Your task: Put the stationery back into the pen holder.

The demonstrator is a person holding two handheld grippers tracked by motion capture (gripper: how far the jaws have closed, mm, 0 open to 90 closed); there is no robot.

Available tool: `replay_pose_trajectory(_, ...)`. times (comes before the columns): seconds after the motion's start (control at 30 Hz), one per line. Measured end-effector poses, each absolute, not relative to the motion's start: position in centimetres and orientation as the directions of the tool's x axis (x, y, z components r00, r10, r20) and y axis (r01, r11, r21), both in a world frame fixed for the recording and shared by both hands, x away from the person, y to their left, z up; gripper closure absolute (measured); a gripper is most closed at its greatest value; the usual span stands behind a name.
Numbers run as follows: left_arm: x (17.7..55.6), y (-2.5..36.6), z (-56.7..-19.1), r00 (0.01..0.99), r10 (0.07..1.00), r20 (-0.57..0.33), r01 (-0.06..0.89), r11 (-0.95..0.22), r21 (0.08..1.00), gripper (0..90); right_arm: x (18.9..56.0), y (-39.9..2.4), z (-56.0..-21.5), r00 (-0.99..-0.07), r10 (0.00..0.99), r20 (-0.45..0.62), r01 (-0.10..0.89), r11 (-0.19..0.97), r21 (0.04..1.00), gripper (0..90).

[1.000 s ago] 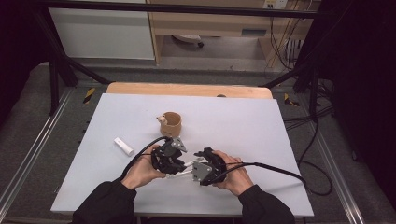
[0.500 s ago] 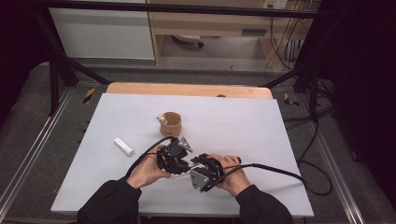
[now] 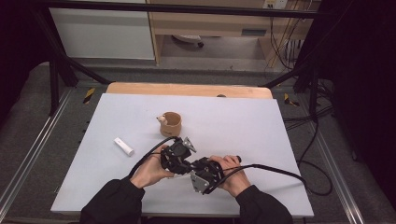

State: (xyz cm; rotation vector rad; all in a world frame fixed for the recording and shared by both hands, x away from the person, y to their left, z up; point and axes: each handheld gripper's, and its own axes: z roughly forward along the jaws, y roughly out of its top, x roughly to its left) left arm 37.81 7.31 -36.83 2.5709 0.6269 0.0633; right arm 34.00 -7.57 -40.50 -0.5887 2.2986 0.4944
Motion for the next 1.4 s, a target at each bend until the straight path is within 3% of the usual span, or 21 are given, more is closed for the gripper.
replay_pose_trajectory(0.2,37.9,7.6,-36.7,0.889,0.451,-0.074,0.428,-0.764,0.482,76.8,34.1,-7.6,-40.4,-0.656,-0.252,-0.712,-0.524,0.830,0.189,78.6)
replay_pose_trajectory(0.6,37.8,11.3,-36.6,0.880,0.475,-0.028,0.415,-0.737,0.533,44.7,35.0,-8.1,-40.0,-0.676,-0.216,-0.705,-0.476,0.858,0.194,78.7)
replay_pose_trajectory(0.93,37.5,16.9,-37.6,0.841,0.541,-0.032,0.443,-0.653,0.613,19.0,36.3,-9.2,-39.3,-0.713,-0.112,-0.692,-0.394,0.880,0.264,78.7)
replay_pose_trajectory(1.07,37.4,19.0,-38.1,0.814,0.581,-0.023,0.461,-0.621,0.635,13.4,36.9,-9.9,-39.2,-0.732,-0.044,-0.680,-0.345,0.884,0.314,78.7)
replay_pose_trajectory(1.4,36.9,23.0,-39.7,0.737,0.675,-0.028,0.505,-0.522,0.687,10.4,37.9,-10.4,-39.1,-0.788,0.149,-0.598,-0.207,0.851,0.483,78.7)
